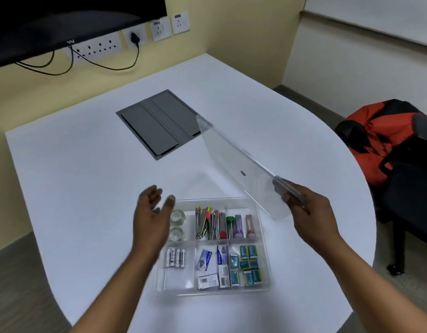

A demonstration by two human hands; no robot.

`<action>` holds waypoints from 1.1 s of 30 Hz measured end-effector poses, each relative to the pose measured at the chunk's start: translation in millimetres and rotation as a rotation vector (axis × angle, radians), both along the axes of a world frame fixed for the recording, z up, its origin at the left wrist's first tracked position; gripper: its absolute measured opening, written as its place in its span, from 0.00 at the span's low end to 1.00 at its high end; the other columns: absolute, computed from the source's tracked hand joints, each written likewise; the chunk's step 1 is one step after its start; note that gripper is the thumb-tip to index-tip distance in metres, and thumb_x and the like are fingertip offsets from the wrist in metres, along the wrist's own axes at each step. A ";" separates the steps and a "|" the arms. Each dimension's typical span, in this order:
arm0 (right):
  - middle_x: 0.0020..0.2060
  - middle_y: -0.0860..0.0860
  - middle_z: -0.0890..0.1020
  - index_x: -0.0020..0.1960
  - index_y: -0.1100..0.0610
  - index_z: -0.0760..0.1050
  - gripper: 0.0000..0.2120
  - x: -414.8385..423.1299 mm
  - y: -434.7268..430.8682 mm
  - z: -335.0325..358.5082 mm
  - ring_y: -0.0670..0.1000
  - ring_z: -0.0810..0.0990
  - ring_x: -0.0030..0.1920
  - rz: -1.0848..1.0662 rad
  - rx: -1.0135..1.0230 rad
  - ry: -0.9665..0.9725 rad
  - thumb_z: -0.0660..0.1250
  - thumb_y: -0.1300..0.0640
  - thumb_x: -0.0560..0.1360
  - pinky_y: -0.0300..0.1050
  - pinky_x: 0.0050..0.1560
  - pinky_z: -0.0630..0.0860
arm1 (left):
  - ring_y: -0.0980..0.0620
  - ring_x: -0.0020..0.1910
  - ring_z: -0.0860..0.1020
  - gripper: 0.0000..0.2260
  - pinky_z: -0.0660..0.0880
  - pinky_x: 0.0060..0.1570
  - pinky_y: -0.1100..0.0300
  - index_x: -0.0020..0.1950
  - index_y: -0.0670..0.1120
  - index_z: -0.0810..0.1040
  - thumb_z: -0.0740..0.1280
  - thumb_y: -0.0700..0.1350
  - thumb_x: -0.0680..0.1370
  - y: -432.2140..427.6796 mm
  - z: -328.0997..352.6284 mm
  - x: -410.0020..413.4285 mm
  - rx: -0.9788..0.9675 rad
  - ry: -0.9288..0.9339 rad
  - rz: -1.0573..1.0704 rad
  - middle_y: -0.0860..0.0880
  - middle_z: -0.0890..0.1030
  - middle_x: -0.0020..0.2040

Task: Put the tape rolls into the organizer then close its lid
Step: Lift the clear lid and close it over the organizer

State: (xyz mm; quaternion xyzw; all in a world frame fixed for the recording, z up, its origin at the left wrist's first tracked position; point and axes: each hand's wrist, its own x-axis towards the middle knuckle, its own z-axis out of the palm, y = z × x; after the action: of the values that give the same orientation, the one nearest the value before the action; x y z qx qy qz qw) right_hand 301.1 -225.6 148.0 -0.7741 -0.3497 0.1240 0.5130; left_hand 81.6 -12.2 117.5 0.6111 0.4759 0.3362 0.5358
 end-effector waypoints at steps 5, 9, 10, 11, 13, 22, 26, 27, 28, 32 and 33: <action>0.55 0.43 0.82 0.63 0.52 0.78 0.18 2.3 4.3 12.2 0.34 0.78 0.57 0.039 0.033 -0.105 0.65 0.68 0.77 0.27 0.57 0.71 | 0.56 0.63 0.73 0.22 0.71 0.65 0.51 0.68 0.51 0.68 0.70 0.45 0.76 26.1 7.4 -9.6 0.039 0.039 -0.009 0.53 0.75 0.64; 0.56 0.49 0.84 0.60 0.54 0.80 0.15 17.0 12.7 32.3 0.49 0.82 0.58 0.195 0.125 0.018 0.64 0.67 0.78 0.46 0.60 0.77 | 0.59 0.68 0.68 0.28 0.66 0.66 0.60 0.73 0.53 0.62 0.70 0.47 0.76 39.3 14.5 -14.7 0.093 0.002 -0.030 0.55 0.69 0.71; 0.55 0.51 0.85 0.59 0.54 0.81 0.15 20.1 15.2 38.5 0.53 0.83 0.57 0.242 0.174 0.130 0.64 0.67 0.78 0.49 0.58 0.79 | 0.60 0.68 0.66 0.29 0.65 0.63 0.64 0.74 0.55 0.61 0.70 0.49 0.76 42.1 16.0 -17.0 0.105 0.013 -0.041 0.56 0.66 0.73; 0.54 0.52 0.85 0.58 0.54 0.81 0.15 22.3 17.3 44.7 0.56 0.83 0.55 0.282 0.220 0.244 0.64 0.67 0.77 0.49 0.56 0.80 | 0.61 0.68 0.64 0.30 0.63 0.61 0.66 0.74 0.57 0.60 0.69 0.51 0.75 43.6 17.6 -18.7 0.114 0.023 -0.057 0.58 0.64 0.74; 0.54 0.56 0.85 0.57 0.53 0.81 0.14 25.4 21.3 53.9 0.60 0.84 0.54 0.333 0.258 0.405 0.65 0.64 0.75 0.48 0.51 0.81 | 0.62 0.68 0.63 0.29 0.62 0.61 0.65 0.74 0.60 0.60 0.68 0.53 0.76 44.9 19.9 -20.6 0.121 0.016 -0.103 0.60 0.63 0.75; 0.44 0.54 0.85 0.59 0.63 0.76 0.15 22.3 43.3 9.1 0.52 0.86 0.45 -0.355 0.369 0.730 0.71 0.60 0.74 0.47 0.54 0.81 | 0.46 0.37 0.82 0.08 0.78 0.41 0.52 0.43 0.50 0.84 0.68 0.37 0.76 30.9 -1.7 -37.9 -0.097 -0.028 -0.101 0.49 0.84 0.35; 0.36 0.51 0.82 0.47 0.59 0.81 0.06 7.0 36.7 -32.9 0.50 0.81 0.40 -0.464 0.168 0.622 0.74 0.58 0.73 0.40 0.50 0.80 | 0.38 0.38 0.83 0.12 0.78 0.38 0.52 0.37 0.49 0.84 0.67 0.35 0.75 20.7 -29.3 -53.3 -0.163 0.124 -0.095 0.44 0.84 0.36; 0.37 0.50 0.81 0.50 0.58 0.82 0.08 3.4 35.5 -40.8 0.49 0.81 0.39 -0.445 0.093 0.586 0.73 0.57 0.73 0.38 0.47 0.79 | 0.37 0.38 0.83 0.12 0.78 0.39 0.51 0.37 0.49 0.84 0.67 0.35 0.75 19.1 -36.3 -58.1 -0.187 0.157 -0.098 0.43 0.84 0.36; 0.38 0.50 0.80 0.56 0.55 0.81 0.12 0.7 35.2 -48.9 0.48 0.80 0.39 -0.408 0.024 0.560 0.73 0.56 0.73 0.38 0.47 0.78 | 0.38 0.38 0.84 0.10 0.78 0.39 0.50 0.37 0.48 0.84 0.68 0.37 0.75 17.6 -42.4 -63.0 -0.203 0.189 -0.101 0.43 0.84 0.37; 0.47 0.50 0.77 0.69 0.54 0.71 0.25 -13.7 41.8 -71.9 0.51 0.76 0.46 -0.263 -0.230 0.406 0.72 0.53 0.74 0.44 0.49 0.70 | 0.49 0.35 0.85 0.08 0.80 0.40 0.49 0.36 0.48 0.83 0.70 0.40 0.74 9.2 -59.8 -72.5 -0.221 0.279 -0.059 0.48 0.84 0.35; 0.54 0.50 0.77 0.73 0.55 0.65 0.30 -17.6 44.1 -76.1 0.50 0.77 0.50 -0.236 -0.254 0.398 0.72 0.54 0.74 0.43 0.51 0.69 | 0.50 0.34 0.85 0.07 0.81 0.41 0.49 0.36 0.47 0.82 0.70 0.40 0.74 7.6 -63.0 -72.5 -0.216 0.302 -0.043 0.49 0.84 0.35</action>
State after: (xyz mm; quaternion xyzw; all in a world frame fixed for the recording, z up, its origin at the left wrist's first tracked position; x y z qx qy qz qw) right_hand 283.5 -181.5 71.9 -0.8281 -0.1308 0.2559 0.4813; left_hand 9.1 -4.6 54.4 0.6036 0.5708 0.1762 0.5280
